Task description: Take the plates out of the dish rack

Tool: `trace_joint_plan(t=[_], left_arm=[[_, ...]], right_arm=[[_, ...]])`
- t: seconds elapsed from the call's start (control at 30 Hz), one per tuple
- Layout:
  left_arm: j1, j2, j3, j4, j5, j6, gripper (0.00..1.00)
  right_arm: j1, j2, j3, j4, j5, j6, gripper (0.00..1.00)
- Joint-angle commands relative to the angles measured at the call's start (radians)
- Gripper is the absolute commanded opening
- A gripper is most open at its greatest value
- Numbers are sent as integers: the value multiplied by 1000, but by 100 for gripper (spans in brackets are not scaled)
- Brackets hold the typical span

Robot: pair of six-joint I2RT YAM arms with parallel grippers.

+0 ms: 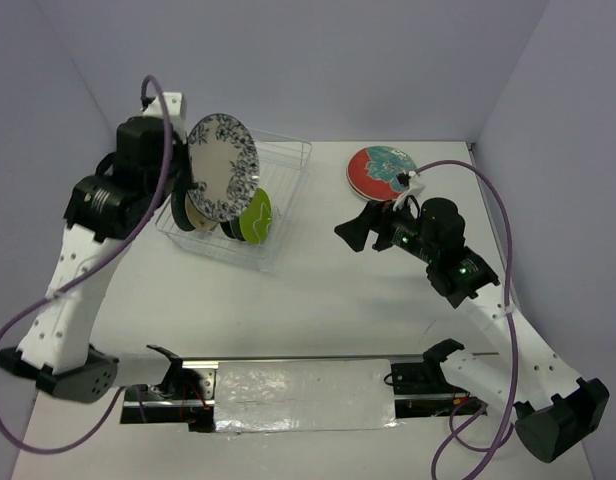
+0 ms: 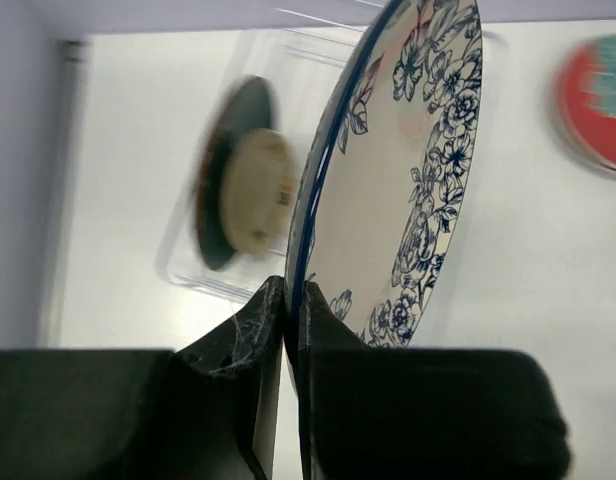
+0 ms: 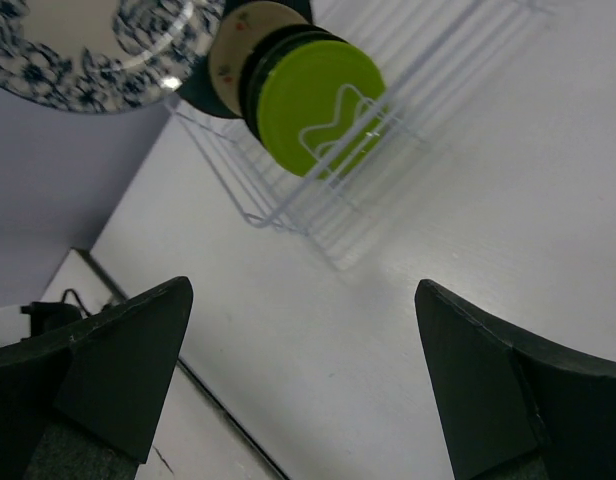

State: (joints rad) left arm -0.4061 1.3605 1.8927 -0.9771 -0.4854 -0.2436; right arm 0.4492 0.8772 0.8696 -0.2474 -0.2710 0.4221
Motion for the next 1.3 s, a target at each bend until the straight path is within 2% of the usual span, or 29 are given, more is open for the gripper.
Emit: trace_joint_plan(t=[0.0, 0.07, 0.1, 0.2, 0.3, 0.43, 0.53, 0.57, 0.63, 0.67, 0.7, 0.77, 0.8, 0.83, 0.87, 0.9, 0.93, 0.97, 1.0, 1.03, 1.1, 1.2, 1.27], left_arm=[[-7, -176, -124, 294, 342, -161, 0], [-5, -253, -245, 409, 456, -233, 0], [-5, -306, -344, 520, 481, -256, 0], [-5, -377, -507, 659, 602, -344, 0], [-3, -406, -613, 852, 726, -445, 0], [0, -408, -676, 960, 840, -506, 0], [7, -399, -702, 1020, 883, -537, 0], [10, -396, -710, 1023, 889, -542, 0], [13, -386, -713, 1008, 880, -537, 0], [13, -380, -715, 1003, 878, -534, 0], [16, -374, -716, 996, 878, -528, 0], [18, -360, -721, 996, 887, -523, 1], [18, -354, -719, 986, 877, -519, 18], [18, -347, -702, 974, 860, -510, 31], [18, -333, -689, 881, 835, -484, 45], [18, -328, -670, 832, 799, -470, 65], [18, -322, -631, 786, 716, -452, 92], [18, -311, -610, 735, 665, -432, 99], [18, -308, -589, 638, 621, -396, 100], [20, -307, -555, 596, 534, -378, 99], [18, -314, -535, 507, 469, -337, 100], [18, -348, -526, 438, 357, -277, 100], [18, -376, -537, 410, 309, -232, 100]], right_arm=[[5, -6, -29, 215, -157, 32, 100], [-7, 6, -44, 290, -183, 69, 100], [-18, 11, -72, 366, -204, 117, 100], [-69, 38, -136, 540, -304, 214, 100], [-86, 77, -144, 565, -329, 227, 100], [-98, 100, -155, 577, -355, 222, 98], [-113, 100, -176, 591, -367, 230, 84], [-133, 95, -185, 615, -382, 253, 68], [-152, 85, -211, 641, -395, 276, 49], [-165, 77, -216, 655, -396, 286, 28], [-170, 66, -221, 648, -390, 290, 12], [-182, 63, -215, 631, -382, 290, 11], [-188, 63, -213, 628, -379, 294, 11], [-193, 63, -215, 625, -375, 300, 10], [-204, 63, -216, 620, -367, 322, 10], [-225, 62, -219, 613, -334, 336, 9], [-240, 62, -221, 599, -314, 349, 4], [-259, 63, -221, 567, -294, 384, 0], [-309, 69, -222, 556, -277, 408, 0], [-335, 84, -227, 556, -261, 428, 0], [-388, 109, -227, 554, -251, 495, 0], [-496, 176, -202, 582, -226, 546, 0], [-523, 260, -170, 579, -209, 557, 0]])
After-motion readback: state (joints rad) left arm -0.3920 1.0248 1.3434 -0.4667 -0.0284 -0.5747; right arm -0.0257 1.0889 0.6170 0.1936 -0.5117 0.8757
